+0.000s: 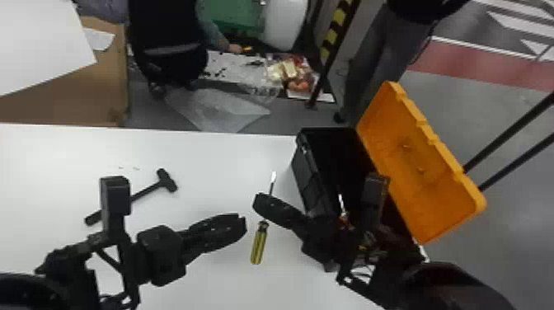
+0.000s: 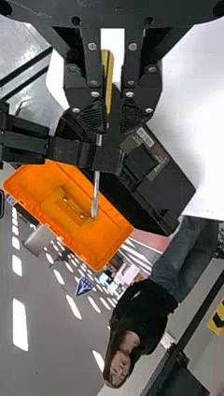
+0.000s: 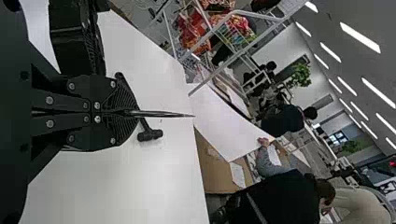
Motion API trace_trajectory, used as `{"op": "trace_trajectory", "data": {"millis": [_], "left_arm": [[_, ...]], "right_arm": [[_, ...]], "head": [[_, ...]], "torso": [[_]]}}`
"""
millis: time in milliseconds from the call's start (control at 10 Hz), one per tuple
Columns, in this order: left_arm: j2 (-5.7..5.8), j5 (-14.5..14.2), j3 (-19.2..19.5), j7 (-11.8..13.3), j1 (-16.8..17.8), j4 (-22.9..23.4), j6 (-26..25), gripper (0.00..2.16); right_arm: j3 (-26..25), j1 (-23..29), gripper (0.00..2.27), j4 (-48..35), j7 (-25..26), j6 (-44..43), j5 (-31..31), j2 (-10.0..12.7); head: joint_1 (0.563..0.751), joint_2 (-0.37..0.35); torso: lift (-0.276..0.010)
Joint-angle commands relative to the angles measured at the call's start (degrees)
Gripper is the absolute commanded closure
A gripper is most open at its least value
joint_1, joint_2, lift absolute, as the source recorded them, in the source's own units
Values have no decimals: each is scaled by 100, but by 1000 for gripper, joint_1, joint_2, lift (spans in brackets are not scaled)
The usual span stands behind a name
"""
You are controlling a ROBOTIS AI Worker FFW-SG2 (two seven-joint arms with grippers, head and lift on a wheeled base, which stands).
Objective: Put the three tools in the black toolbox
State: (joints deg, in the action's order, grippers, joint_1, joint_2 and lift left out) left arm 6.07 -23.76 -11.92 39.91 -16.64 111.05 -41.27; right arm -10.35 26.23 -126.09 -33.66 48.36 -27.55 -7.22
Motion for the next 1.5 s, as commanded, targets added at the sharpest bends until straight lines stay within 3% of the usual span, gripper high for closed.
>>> {"op": "trace_trajectory", "data": {"millis": [0, 300, 500, 900, 1200, 1400], "left_arm": [[35, -76, 436, 25, -217, 162, 105, 16], [35, -129, 1332, 52, -938, 461, 580, 19], [26, -322, 1851, 148, -1316, 540, 809, 19], [26, -498, 2167, 210, -1527, 716, 844, 19], [26, -542, 2352, 219, -1702, 997, 809, 19], [26, -551, 2378, 219, -1738, 1059, 809, 19]], "right_arm": [[-257, -75, 1949, -127, 9, 30, 4, -69], [-907, -312, 1949, -258, 9, 258, -5, -394], [-1259, -444, 1949, -267, 35, 241, 30, -561], [-1567, -329, 1949, -83, 184, -603, 689, -904], [-1443, -118, 1946, 823, 202, -2080, 909, -1212], [-1276, -13, 1946, 1297, 184, -2642, 935, -1282]], "head": [[695, -280], [695, -242], [695, -226], [695, -253], [695, -299], [695, -313]], "torso": [[-55], [-55], [-55], [-55], [-55], [-55]]}}
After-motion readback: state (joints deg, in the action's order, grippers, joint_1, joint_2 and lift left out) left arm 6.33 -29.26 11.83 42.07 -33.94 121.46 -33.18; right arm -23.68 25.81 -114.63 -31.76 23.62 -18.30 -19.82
